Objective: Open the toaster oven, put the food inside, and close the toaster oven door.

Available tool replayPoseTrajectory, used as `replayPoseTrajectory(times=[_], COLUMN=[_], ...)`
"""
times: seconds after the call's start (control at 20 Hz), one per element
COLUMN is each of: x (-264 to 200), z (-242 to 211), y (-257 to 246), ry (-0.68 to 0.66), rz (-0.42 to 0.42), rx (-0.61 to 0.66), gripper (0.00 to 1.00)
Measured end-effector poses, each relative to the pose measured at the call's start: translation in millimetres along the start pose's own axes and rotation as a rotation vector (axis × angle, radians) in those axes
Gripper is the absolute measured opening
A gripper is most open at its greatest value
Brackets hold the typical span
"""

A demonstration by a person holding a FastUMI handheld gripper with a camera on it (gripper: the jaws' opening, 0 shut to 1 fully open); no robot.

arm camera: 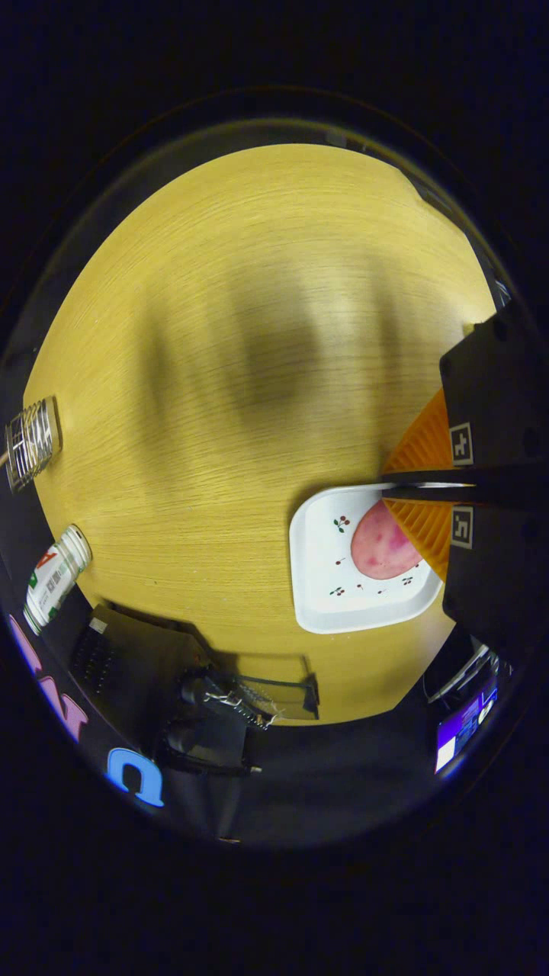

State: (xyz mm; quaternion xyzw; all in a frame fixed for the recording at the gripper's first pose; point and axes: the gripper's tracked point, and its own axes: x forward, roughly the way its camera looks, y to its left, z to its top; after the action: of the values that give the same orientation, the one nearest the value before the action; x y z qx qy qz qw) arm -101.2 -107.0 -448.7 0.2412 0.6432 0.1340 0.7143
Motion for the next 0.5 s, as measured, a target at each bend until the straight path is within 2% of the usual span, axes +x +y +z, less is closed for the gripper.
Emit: replayPoseTrajectory(times=[0.5], x=[-13.1], z=[-8.4], y=[26.9], ry=[-0.098], rz=[0.139], rx=[0.157], gripper=[0.05])
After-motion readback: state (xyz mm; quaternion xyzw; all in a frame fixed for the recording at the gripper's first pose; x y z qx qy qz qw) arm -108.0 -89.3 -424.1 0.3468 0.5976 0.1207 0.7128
